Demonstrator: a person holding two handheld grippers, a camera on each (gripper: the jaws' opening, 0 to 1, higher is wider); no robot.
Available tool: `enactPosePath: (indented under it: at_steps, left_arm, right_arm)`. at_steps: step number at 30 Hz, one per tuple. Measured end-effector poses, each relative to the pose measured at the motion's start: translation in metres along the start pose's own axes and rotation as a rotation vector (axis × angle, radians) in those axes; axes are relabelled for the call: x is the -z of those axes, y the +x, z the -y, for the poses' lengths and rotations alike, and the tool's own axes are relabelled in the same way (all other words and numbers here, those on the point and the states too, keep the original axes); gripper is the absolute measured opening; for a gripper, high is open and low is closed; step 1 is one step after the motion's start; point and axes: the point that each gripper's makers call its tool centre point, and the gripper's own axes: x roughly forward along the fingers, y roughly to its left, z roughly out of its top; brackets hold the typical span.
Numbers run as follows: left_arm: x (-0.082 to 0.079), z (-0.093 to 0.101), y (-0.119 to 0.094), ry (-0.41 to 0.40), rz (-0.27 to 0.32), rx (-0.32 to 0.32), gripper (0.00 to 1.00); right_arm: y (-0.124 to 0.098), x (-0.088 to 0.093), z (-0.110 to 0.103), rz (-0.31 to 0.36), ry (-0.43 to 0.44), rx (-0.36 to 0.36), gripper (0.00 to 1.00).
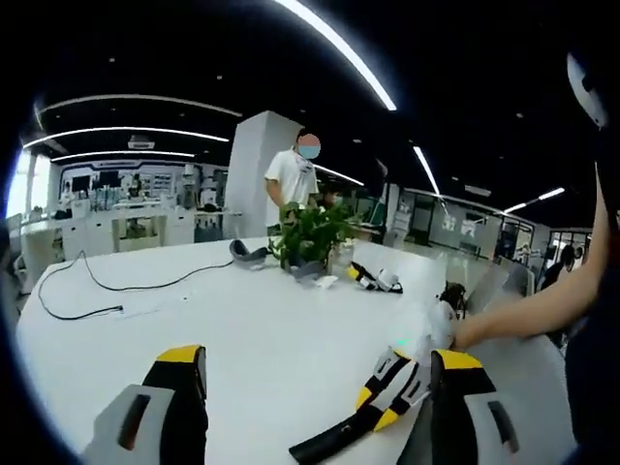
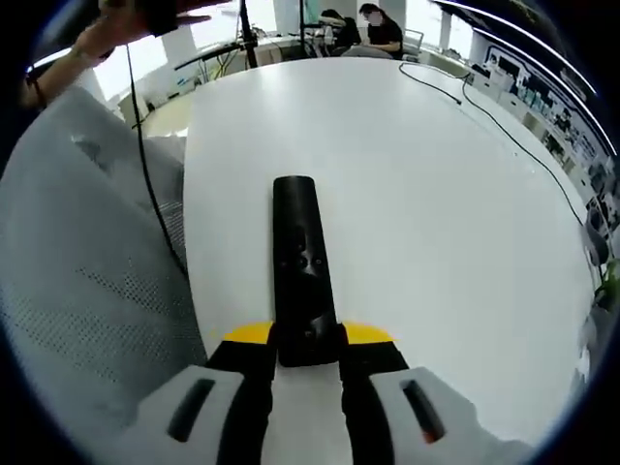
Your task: Press the specified remote control buttons in sequence, fully releasing each button before pressing the next.
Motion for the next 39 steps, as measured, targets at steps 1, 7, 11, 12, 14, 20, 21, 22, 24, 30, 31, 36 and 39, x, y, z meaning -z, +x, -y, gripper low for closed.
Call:
enactPosePath:
  at_steps: [1,7,11,12,14,20,21,22,24,30,31,36,39]
  left_arm:
    - [-0.002,0.000,-0.002,-0.003,0.011,-0.012,1.00]
    - [-0.009,0.001,-0.022,0.010,0.043,-0.096,1.00]
    - [-0.008,0.000,-0.035,0.019,0.047,-0.169,1.00]
    - [-0.008,0.000,-0.037,0.018,0.051,-0.180,1.00]
    - [-0.009,0.000,-0.042,0.024,0.065,-0.214,1.00]
    - [-0.008,-0.004,-0.057,0.033,0.102,-0.317,1.00]
    - [-0.007,-0.005,-0.060,0.031,0.103,-0.333,1.00]
    - [-0.006,-0.006,-0.062,0.035,0.103,-0.352,1.00]
    - [-0.002,-0.010,-0.066,0.054,0.101,-0.391,1.00]
    - [-0.004,-0.015,-0.068,-0.012,0.160,-0.421,1.00]
    - [0.001,-0.015,-0.066,0.008,0.144,-0.428,1.00]
    - [0.012,-0.010,-0.062,0.084,0.074,-0.419,1.00]
    - [0.008,-0.007,-0.061,0.120,0.082,-0.419,1.00]
  right_arm:
    - [0.000,0.000,0.000,-0.002,-0.001,0.001,0.25]
    - [0.000,0.001,0.001,-0.003,0.000,0.000,0.25]
    - [0.000,0.001,0.001,-0.007,-0.006,0.001,0.25]
    - [-0.001,0.001,0.001,-0.008,-0.010,0.002,0.25]
    - [0.000,0.001,0.001,-0.015,-0.023,0.005,0.25]
    - [0.000,0.001,0.001,-0.018,-0.024,0.006,0.25]
    - [0.000,0.001,0.001,-0.018,-0.023,0.006,0.25]
    - [0.000,0.001,0.001,-0.019,-0.023,0.007,0.25]
    - [0.000,0.001,0.001,-0.020,-0.026,0.008,0.25]
    - [-0.001,0.001,0.001,-0.011,-0.007,0.009,0.25]
    - [-0.001,0.001,0.001,-0.010,-0.007,0.009,0.25]
    - [-0.001,0.000,0.001,0.005,0.023,0.006,0.25]
    - [-0.001,0.000,0.001,0.014,0.030,0.004,0.25]
